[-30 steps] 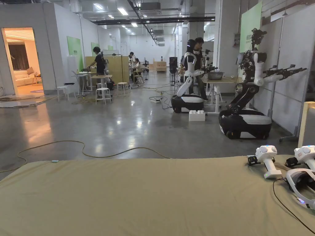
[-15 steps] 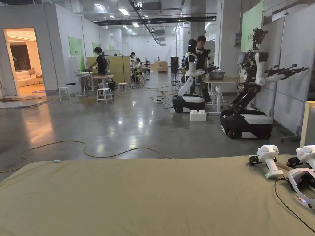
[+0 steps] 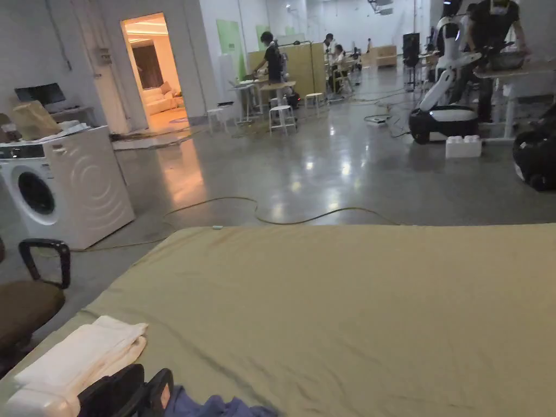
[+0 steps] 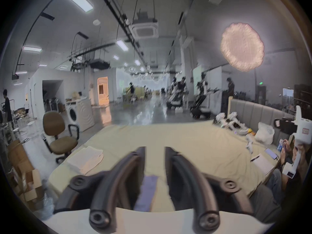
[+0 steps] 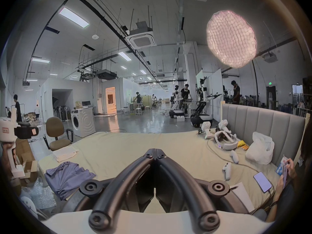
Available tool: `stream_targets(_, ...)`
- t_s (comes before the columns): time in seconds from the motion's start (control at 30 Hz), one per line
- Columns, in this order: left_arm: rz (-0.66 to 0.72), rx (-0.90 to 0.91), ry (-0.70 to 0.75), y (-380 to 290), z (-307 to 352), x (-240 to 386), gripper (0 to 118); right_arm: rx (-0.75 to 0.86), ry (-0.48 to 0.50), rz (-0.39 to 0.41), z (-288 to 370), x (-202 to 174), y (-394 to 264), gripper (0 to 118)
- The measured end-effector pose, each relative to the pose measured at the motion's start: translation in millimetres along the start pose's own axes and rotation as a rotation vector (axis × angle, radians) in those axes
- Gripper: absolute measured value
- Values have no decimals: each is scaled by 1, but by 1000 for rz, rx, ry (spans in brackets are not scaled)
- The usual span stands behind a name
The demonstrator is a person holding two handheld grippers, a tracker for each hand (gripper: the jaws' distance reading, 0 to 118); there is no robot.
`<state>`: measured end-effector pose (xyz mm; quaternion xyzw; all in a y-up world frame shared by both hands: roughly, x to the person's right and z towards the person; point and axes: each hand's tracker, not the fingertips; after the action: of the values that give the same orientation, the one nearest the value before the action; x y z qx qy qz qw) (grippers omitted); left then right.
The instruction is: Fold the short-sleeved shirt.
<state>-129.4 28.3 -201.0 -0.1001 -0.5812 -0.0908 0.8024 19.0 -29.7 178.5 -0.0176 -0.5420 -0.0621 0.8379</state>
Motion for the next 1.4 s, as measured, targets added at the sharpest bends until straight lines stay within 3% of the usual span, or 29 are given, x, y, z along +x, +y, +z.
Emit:
stream_targets(0.03,17,-41,-1,-4,-6,-15,74,-14,6,-8,-2,0,-4,0)
stream_targets(0.1,59,-123,2,-17,-23,-43,97,-43,9,-21,-5,0,-10,0)
stream_targets(0.37,309,-414,51,-110,-141,-127,99,-156,1,-23,-18,-4,-28,0)
stream_targets(0.5,245,-542,98,-164,-210,-136,99,-205,-13,-7,-25,-8,-35,0)
stream_targets(0.73,306,-692,105,-214,-283,-151,97,-306,-48,22,-39,-23,-50,0)
stream_targets(0.77,262,-688,115,-214,-281,-144,95,-311,-49,13,-41,-24,-52,0)
stream_targets(0.87,176,-693,104,-211,-273,-133,64,-330,-34,-27,-47,-29,-61,0)
stream_targets(0.93,149,-706,128,-213,-275,-133,13,-347,-18,-45,-50,-32,-63,0)
stream_targets(0.97,142,-704,142,-212,-275,-135,4,-350,-8,-48,-50,-33,-63,0)
stream_targets(1.0,108,-728,213,-218,-282,-138,4,-349,-1,-48,-49,-33,-63,0)
stream_targets(1.03,212,-743,126,-210,-281,-149,4,-344,5,-43,-47,-34,-61,0)
stream_targets(1.1,315,-743,138,-193,-283,-165,4,-327,13,-24,-41,-32,-58,0)
stream_targets(1.2,515,-531,68,-139,-255,-186,4,-304,20,-7,-31,-22,-54,0)
stream_targets(1.27,509,-470,95,-103,-251,-181,4,-303,13,-6,-27,-14,-54,0)
stream_targets(1.4,472,-378,-12,-39,-253,-153,4,-282,-27,-58,-14,5,-54,0)
